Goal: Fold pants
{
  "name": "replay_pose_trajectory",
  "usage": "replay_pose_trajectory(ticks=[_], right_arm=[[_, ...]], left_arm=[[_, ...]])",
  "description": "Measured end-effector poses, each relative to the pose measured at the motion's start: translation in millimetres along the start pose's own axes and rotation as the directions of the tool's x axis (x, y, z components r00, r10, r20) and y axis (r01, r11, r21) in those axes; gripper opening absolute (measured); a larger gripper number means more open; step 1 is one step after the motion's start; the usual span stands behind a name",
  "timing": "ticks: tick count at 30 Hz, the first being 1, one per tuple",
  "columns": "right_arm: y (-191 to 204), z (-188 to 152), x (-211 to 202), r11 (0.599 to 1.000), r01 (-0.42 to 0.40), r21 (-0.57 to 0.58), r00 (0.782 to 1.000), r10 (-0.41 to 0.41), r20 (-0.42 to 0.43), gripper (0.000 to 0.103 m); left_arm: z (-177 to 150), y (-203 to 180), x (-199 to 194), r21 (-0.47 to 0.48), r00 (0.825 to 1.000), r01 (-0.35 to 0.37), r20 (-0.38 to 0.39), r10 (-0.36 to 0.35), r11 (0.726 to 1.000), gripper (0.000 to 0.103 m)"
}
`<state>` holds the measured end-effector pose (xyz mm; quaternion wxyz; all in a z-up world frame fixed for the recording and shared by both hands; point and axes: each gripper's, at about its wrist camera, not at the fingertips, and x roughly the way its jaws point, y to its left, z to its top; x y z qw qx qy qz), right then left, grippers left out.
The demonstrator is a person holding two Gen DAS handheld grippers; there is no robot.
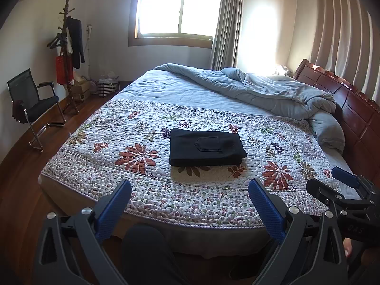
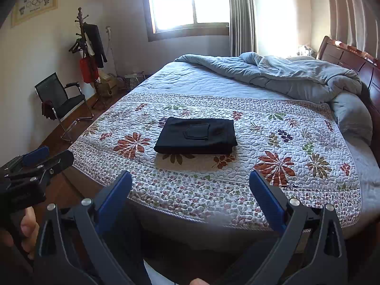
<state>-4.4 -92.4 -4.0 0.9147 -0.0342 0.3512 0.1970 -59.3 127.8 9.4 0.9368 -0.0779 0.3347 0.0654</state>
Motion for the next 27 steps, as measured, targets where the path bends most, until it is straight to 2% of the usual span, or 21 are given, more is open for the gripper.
replay_pose_trajectory(ticks=[27], right_arm=[[1.0,-3.0,0.7,1.0,-0.001,-0.001,1.0,0.001,-0.005,0.098]], left_arm=[[0.9,-0.5,-6.3,-0.008,1.0,-0.002,-0.008,0.002,1.0,0.099]])
